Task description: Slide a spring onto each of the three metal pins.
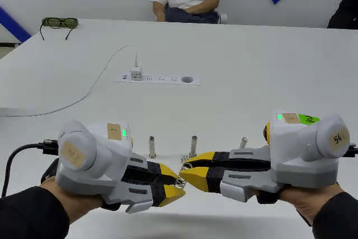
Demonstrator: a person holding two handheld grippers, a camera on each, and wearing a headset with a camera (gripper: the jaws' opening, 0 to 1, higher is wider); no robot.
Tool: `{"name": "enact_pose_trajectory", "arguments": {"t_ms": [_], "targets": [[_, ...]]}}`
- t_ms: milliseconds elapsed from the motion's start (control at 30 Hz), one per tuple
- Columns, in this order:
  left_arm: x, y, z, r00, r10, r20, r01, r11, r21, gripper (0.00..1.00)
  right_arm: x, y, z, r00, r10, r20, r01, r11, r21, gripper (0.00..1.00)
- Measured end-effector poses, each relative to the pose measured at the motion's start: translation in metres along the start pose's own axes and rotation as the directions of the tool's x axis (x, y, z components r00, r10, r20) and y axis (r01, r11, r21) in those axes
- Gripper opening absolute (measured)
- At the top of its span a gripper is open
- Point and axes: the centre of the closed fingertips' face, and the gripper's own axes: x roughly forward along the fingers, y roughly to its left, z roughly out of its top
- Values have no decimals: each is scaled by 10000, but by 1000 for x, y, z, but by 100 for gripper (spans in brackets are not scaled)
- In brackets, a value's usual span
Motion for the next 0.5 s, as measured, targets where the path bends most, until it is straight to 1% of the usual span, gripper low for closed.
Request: {"name": "enact_pose_trajectory", "arguments": {"t_ms": [67,133,233,367,433,500], "targets": [[0,0,0,10000,42,17,-42,10000,42,10,3,0,1,9999,-60,-80,59,9999,-159,11],[-1,3,0,9998,186,24,-187,9998,91,10,4,-1,3,9999,-84,-139,81,9997,-217,11],[-6,7,1,9990,406,200,-407,9992,49,10,5,-3,6,9998,-133,-118,130,9995,-274,11],[-9,10,2,9975,628,331,-632,9979,109,11,9,-4,10,9998,-97,-167,90,9991,-406,11],[-9,11,-1,9969,748,226,-752,9970,174,13,12,-5,14,9999,-61,-98,57,9991,-425,11],[-9,12,-3,9963,832,225,-834,9965,92,19,15,-7,18,9999,-58,-92,53,9987,-515,11]]}}
